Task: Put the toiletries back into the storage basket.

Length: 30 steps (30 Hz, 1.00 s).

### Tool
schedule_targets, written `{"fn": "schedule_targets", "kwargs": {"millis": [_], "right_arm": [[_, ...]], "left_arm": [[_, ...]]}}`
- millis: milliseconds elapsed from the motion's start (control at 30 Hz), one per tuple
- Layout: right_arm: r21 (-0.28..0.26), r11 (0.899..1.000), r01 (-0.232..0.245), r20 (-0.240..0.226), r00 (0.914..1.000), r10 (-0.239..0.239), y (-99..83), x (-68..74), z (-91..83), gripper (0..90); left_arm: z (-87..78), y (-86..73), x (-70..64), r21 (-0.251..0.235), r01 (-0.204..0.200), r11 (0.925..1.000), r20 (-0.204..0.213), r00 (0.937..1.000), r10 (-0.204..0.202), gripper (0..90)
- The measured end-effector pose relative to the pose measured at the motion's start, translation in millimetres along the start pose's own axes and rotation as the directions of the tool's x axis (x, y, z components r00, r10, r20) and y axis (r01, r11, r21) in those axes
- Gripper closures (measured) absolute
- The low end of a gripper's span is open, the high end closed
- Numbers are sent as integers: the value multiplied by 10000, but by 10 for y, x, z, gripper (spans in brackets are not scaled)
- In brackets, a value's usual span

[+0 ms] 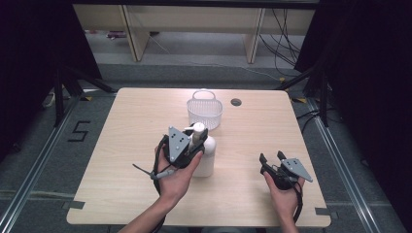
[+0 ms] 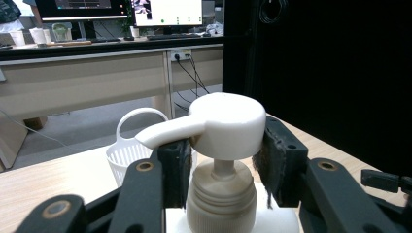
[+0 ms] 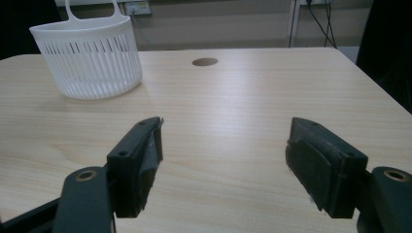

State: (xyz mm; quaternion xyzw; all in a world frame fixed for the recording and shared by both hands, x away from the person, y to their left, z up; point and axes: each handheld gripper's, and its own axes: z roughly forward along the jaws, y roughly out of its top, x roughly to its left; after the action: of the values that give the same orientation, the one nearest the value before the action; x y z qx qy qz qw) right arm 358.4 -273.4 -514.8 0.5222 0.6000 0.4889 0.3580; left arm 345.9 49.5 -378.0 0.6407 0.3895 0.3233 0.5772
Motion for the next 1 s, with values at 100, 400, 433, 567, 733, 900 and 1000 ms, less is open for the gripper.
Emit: {"fn": "schedule_targets", "kwargs": {"millis": [100, 400, 433, 567, 733, 900, 1000], "right_arm": [[213, 9997, 99, 121, 9999, -101, 8, -5, -13, 298], [230, 9997, -83, 7, 10000, 83, 6, -1, -10, 298], [232, 9997, -84, 5, 10000, 84, 6, -1, -10, 298], [204, 9997, 106, 128, 9999, -109, 8, -10, -14, 298], [222, 9997, -121, -1, 9999, 121, 7, 13, -13, 299], [208, 9998, -60, 9, 10000, 60, 5, 9, -12, 299], [197, 9998, -54, -8, 10000, 55, 5, 8, -11, 299]], "left_arm": [[7, 6, 12, 3, -6, 10000, 101, 9999, 6, 587], [17, 73, 77, 95, 48, 9999, 422, 9991, -52, 591], [19, 89, 80, 40, 91, 10000, 455, 9989, -92, 591], [22, 156, 124, -14, 66, 10000, 688, 9976, -65, 591], [50, 217, 184, -147, 6, 9999, 916, 9958, 7, 592], [76, 270, 230, -188, -56, 9998, 1022, 9947, 75, 592], [102, 308, 265, -239, 14, 9997, 1091, 9940, 12, 592]]}}
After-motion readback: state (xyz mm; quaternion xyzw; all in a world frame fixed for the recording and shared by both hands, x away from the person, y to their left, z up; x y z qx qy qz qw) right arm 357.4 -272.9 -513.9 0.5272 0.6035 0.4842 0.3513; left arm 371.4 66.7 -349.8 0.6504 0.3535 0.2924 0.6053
